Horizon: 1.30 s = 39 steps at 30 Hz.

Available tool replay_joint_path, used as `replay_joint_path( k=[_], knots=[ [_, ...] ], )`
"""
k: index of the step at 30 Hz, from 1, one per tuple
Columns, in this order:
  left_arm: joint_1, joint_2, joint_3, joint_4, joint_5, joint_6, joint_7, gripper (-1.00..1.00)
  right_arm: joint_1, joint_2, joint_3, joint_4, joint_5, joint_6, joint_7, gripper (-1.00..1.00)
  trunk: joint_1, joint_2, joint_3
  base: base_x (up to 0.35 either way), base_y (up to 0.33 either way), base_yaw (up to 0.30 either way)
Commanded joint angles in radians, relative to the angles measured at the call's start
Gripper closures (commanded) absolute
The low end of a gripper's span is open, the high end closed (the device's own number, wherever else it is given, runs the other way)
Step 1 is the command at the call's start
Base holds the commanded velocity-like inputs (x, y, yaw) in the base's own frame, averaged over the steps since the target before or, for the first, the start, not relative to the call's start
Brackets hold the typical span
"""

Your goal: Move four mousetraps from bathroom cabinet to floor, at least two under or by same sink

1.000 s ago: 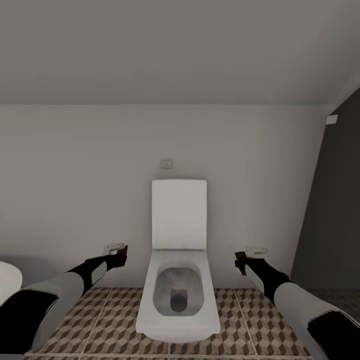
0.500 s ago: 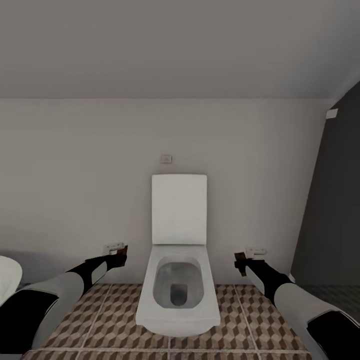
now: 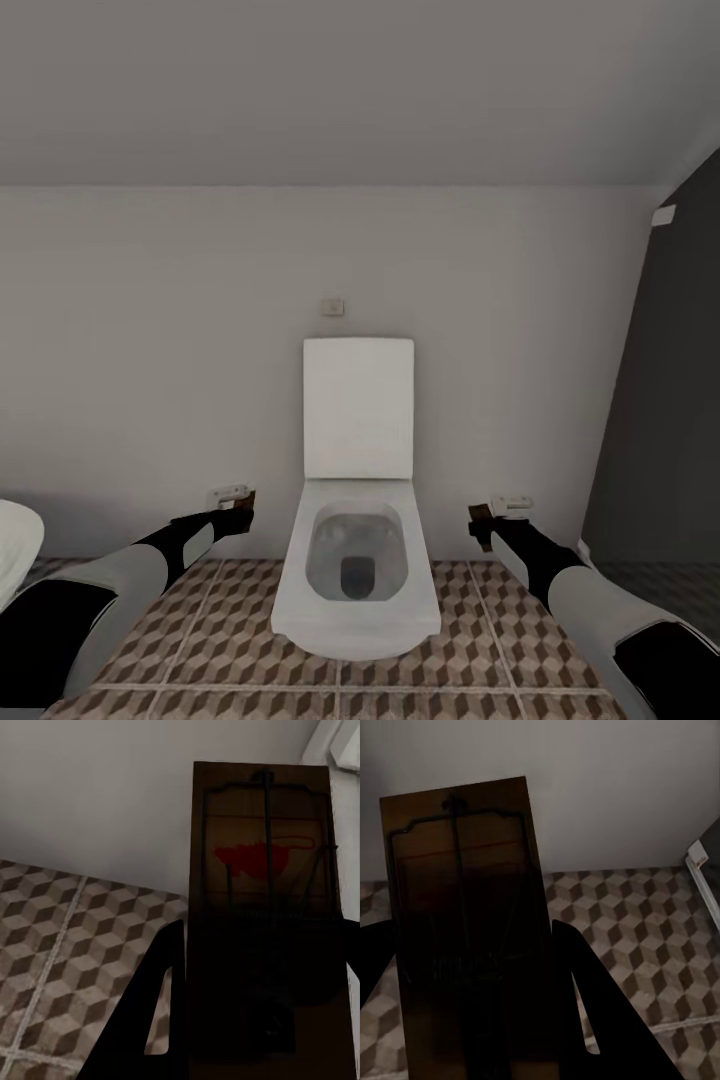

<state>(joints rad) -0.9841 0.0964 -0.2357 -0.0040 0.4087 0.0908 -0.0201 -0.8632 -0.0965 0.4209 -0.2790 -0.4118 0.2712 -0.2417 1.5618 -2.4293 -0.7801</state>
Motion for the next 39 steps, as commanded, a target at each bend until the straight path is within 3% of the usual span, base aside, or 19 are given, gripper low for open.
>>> replay_joint_path(
  k=[1, 10, 39],
  knots=[
    [-0.001, 0.000, -0.008, -0.001, 0.009, 0.004, 0.000, 1.00, 0.000, -0.001, 0.009, -0.003, -0.012, 0.005, -0.007, 1.00, 0.004, -0.008, -0.004, 0.000, 0.000, 0.000],
    [-0.001, 0.000, -0.008, -0.001, 0.009, 0.004, 0.000, 1.00, 0.000, -0.002, 0.007, -0.010, -0.012, 0.005, -0.006, 1.00, 0.038, -0.071, -0.033, 0.000, 0.000, 0.000],
    [-0.001, 0.000, -0.008, -0.001, 0.009, 0.002, 0.000, 1.00, 0.000, -0.002, 0.007, -0.012, -0.012, 0.005, -0.007, 1.00, 0.051, -0.078, -0.145, 0.000, 0.000, 0.000]
  ],
)
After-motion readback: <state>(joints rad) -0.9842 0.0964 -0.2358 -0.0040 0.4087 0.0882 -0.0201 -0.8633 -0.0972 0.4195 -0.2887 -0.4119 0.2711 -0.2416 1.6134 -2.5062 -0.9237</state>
